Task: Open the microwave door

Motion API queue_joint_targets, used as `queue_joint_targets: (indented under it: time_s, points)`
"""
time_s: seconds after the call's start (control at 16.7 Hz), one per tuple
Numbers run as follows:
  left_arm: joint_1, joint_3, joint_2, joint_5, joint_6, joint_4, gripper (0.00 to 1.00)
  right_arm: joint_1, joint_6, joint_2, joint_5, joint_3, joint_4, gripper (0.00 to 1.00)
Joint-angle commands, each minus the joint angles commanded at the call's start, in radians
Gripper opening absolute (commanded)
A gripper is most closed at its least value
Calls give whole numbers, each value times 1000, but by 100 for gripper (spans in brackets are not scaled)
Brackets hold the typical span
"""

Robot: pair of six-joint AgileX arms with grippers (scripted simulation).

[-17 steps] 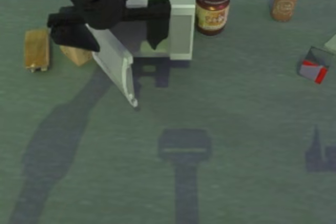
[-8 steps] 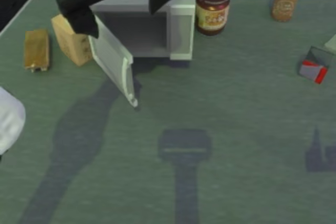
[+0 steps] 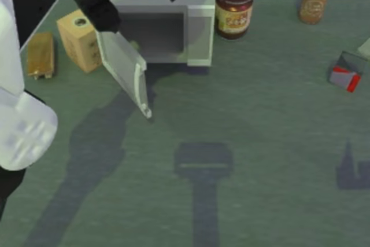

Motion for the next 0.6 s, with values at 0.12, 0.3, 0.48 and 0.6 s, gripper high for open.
queue_joint_targets:
  time_s: [0.12,0.3,0.48,0.6]
  points:
    - [0,-10,4,0,2,-1,100,0,0,0,0,0,0,100]
    - [5,-70,7,-2,10,14,100,0,0,0,0,0,0,100]
    - [13,-151,-13,-2,18,66,100,0,0,0,0,0,0,100]
    - [19,-216,-33,-2,24,114,100,0,0,0,0,0,0,100]
